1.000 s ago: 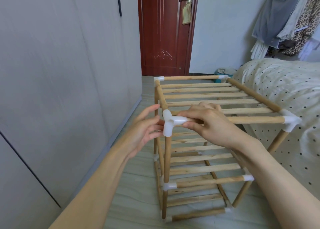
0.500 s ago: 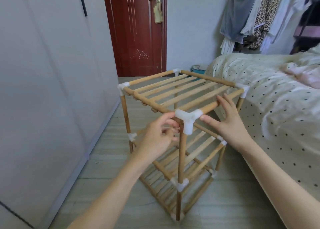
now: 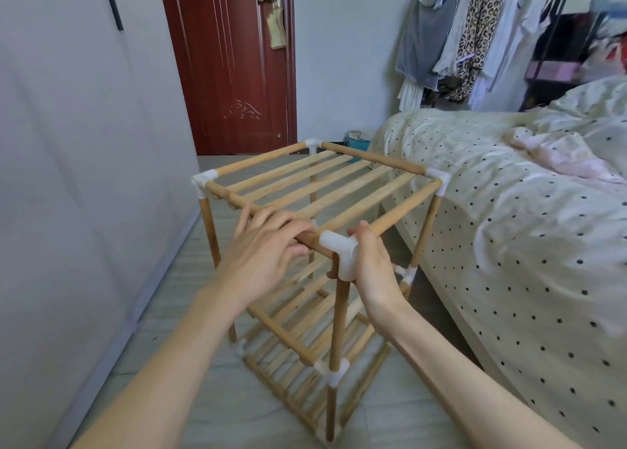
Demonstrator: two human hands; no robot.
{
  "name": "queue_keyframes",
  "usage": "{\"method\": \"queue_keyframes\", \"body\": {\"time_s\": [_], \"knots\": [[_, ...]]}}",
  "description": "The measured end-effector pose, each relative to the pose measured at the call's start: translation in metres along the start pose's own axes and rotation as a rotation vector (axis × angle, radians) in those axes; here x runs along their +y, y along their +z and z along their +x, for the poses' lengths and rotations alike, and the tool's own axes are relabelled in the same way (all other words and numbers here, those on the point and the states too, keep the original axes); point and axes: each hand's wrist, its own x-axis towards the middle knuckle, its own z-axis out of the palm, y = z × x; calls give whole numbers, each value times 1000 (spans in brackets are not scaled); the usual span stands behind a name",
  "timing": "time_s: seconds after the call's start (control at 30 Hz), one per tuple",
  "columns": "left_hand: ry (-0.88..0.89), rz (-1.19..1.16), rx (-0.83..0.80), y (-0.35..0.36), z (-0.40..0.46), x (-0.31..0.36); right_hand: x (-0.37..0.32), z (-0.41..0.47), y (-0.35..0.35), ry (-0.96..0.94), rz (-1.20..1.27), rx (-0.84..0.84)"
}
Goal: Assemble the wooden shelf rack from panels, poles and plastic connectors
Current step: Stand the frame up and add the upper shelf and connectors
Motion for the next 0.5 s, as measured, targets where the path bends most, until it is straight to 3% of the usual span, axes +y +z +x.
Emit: {"method": "queue_keyframes", "body": {"time_s": [0.2,0.33,0.5], "knots": [[1,69,29,1,8,15,2,21,-15,30,-27,38],[20,63,4,3,11,25,6,32,-31,34,101,-12],[77,-140,-42,0,16,48,11,35,-34,33,301,-100]]}}
